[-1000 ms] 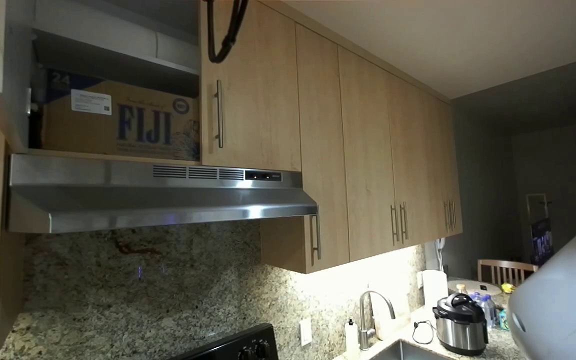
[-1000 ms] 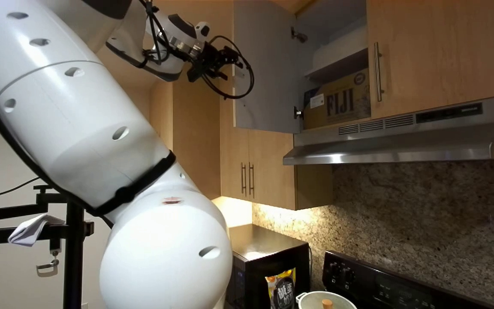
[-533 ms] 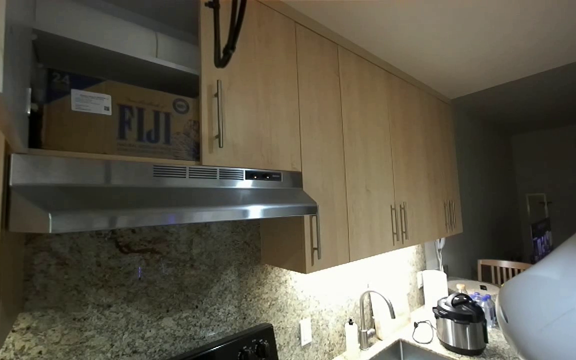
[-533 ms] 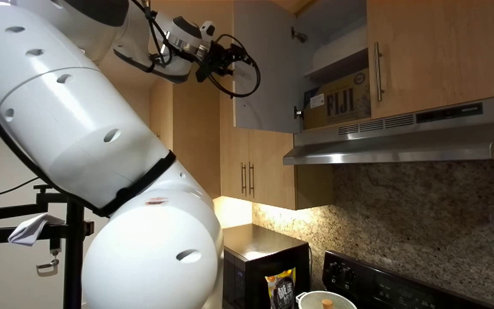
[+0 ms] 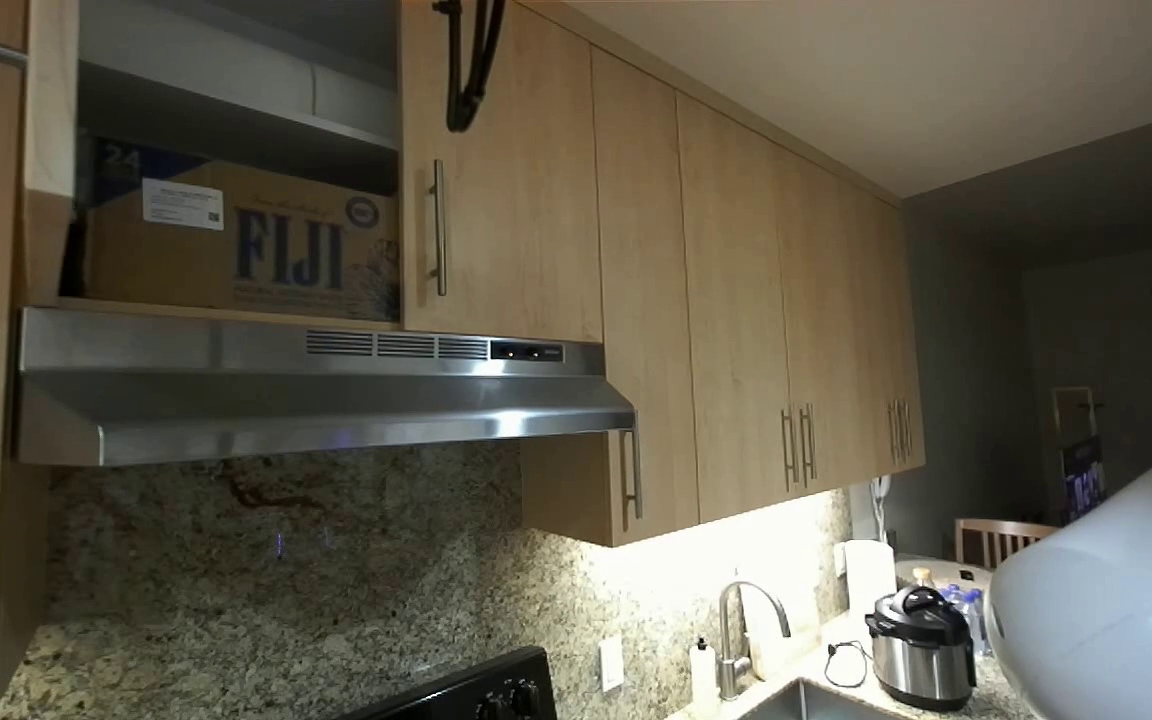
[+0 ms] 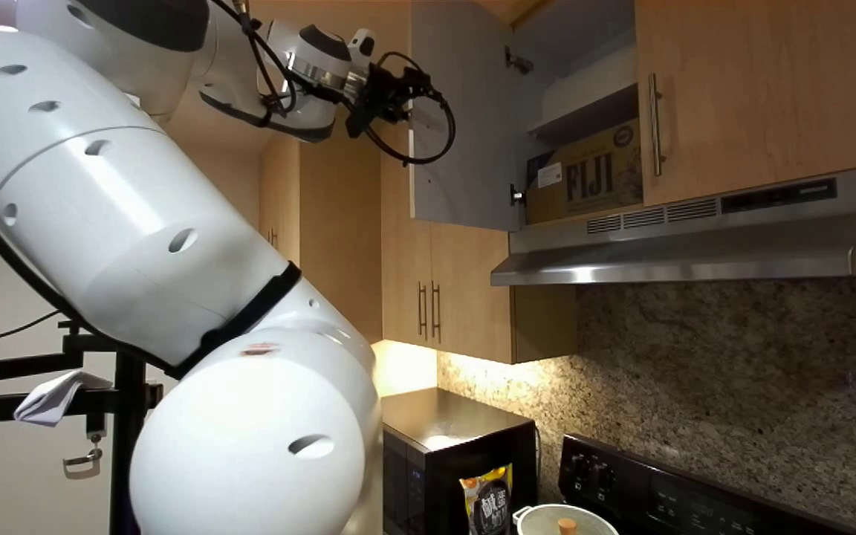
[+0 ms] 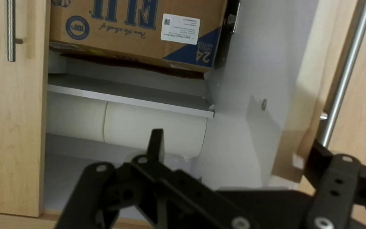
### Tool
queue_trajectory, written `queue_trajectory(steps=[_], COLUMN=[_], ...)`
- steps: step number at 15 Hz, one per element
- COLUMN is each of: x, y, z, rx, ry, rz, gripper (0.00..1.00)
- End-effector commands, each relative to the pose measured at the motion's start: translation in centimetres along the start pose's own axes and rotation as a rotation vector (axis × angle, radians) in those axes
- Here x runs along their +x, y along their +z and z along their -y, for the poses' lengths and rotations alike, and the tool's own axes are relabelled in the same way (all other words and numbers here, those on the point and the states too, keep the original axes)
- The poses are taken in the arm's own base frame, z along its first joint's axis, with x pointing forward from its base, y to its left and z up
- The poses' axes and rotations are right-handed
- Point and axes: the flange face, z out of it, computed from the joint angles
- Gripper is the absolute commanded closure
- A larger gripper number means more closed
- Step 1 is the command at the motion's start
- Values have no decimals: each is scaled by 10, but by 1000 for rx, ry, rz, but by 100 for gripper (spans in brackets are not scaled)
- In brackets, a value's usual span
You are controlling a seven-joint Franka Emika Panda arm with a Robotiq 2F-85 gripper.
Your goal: Close the top left cabinet door
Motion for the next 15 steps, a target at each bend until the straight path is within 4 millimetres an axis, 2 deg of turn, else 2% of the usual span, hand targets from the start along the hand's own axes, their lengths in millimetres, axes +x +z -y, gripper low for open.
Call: queue_trajectory(steps=[1, 11, 15], x=[4, 6, 0], y=[2, 14, 29], z=[-16, -65, -87], rx=[-51, -106, -128], ry=[47, 105, 138], rz=[-7, 37, 76], gripper=[0, 0, 0])
